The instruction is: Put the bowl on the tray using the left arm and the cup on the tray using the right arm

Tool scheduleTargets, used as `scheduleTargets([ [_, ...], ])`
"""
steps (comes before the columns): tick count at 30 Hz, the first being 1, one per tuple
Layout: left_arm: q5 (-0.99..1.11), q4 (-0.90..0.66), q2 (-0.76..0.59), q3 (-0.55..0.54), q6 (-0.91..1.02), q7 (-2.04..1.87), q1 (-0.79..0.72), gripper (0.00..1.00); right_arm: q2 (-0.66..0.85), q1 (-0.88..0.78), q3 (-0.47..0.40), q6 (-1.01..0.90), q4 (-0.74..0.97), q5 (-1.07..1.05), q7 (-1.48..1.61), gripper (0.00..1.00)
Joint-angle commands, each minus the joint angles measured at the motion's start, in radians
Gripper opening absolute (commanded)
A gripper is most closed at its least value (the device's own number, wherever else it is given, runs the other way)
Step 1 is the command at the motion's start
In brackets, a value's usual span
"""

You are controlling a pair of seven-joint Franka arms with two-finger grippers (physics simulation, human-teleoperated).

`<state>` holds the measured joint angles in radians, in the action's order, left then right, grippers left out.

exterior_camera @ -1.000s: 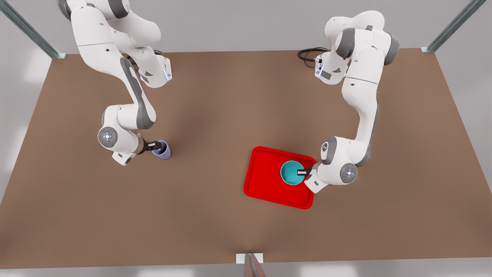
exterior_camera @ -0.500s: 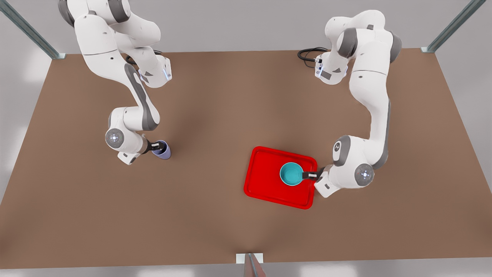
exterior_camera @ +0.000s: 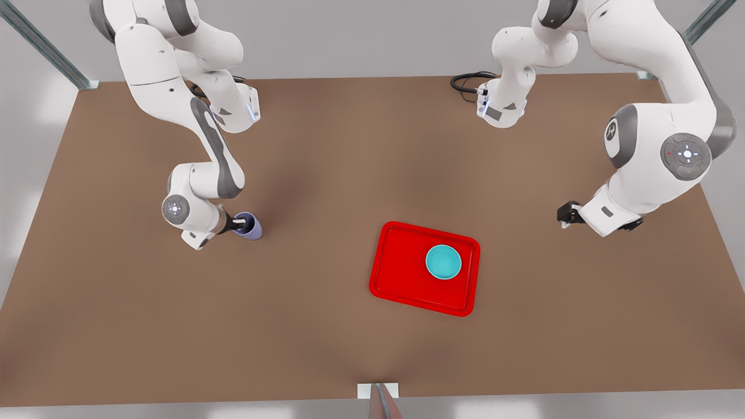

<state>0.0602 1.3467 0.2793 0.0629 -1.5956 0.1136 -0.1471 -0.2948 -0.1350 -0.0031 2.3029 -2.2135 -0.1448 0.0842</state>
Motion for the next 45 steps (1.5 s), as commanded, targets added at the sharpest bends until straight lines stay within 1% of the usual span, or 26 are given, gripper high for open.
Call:
scheduleTargets([
  [1,0.007,0.000,0.000,0.000,0.000,0.000,0.000,1.00,0.000,0.000,0.000,0.000,0.000,0.002,-0.001,0.21],
  [6,0.007,-0.001,-0.003,0.002,0.000,0.006,0.001,1.00,0.017,-0.009,0.000,-0.002,0.003,0.002,0.008,0.21],
  [8,0.007,-0.001,-0.006,0.003,0.000,0.006,0.001,1.00,0.029,-0.054,0.000,-0.010,0.020,0.002,0.003,0.21],
  [9,0.007,-0.001,-0.006,0.003,0.000,0.006,0.001,1.00,0.031,-0.106,0.000,-0.016,0.052,-0.001,-0.004,0.21],
  [11,0.007,-0.001,-0.008,0.008,0.000,0.012,0.001,1.00,0.023,-0.204,-0.003,-0.043,0.127,-0.075,-0.023,0.21],
  [13,0.007,-0.001,-0.006,0.009,0.000,0.015,0.001,1.00,-0.001,-0.253,-0.005,-0.042,0.189,-0.096,-0.024,0.21],
  [14,0.007,-0.001,-0.006,0.009,0.000,0.014,0.001,1.00,-0.033,-0.293,-0.005,-0.037,0.241,-0.147,-0.053,0.21],
  [16,0.007,-0.001,-0.006,0.011,0.020,0.017,0.003,1.00,-0.155,-0.400,-0.006,-0.034,0.429,-0.148,-0.242,0.21],
  [19,0.007,-0.001,-0.005,0.011,0.020,0.017,0.004,1.00,-0.277,-0.500,-0.011,-0.042,0.632,-0.151,-0.415,0.21],
  [22,0.007,-0.001,-0.003,0.011,0.020,0.017,0.006,1.00,-0.345,-0.563,-0.021,-0.043,0.733,-0.168,-0.529,0.21],
  [24,0.007,0.000,-0.002,0.011,0.020,0.017,0.006,1.00,-0.429,-0.620,-0.045,-0.043,0.850,-0.168,-0.630,0.21],
  [29,0.006,0.000,0.004,0.018,0.020,0.018,0.008,1.00,-0.560,-0.680,-0.064,-0.026,0.985,-0.167,-0.733,0.21],
  [35,0.003,0.000,0.008,0.018,0.020,0.018,0.008,1.00,-0.578,-0.686,-0.094,-0.028,0.988,-0.168,-0.733,0.21],
  [36,0.003,0.000,0.008,0.018,0.020,0.020,0.008,1.00,-0.586,-0.686,-0.094,-0.025,0.989,-0.168,-0.747,0.26],
  [38,0.003,0.000,0.008,0.018,0.020,0.018,0.008,1.00,-0.596,-0.699,-0.106,-0.025,0.992,-0.168,-0.764,0.43],
  [39,0.003,0.000,0.008,0.018,0.020,0.018,0.008,1.00,-0.595,-0.703,-0.112,-0.025,0.992,-0.168,-0.765,0.54],
  [41,0.003,0.000,0.008,0.018,0.020,0.018,0.008,1.00,-0.596,-0.703,-0.114,-0.025,0.991,-0.167,-0.765,0.66],
  [45,0.003,0.000,0.008,0.020,0.020,0.018,0.008,1.00,-0.598,-0.703,-0.114,-0.010,0.988,-0.167,-0.765,0.66],
])
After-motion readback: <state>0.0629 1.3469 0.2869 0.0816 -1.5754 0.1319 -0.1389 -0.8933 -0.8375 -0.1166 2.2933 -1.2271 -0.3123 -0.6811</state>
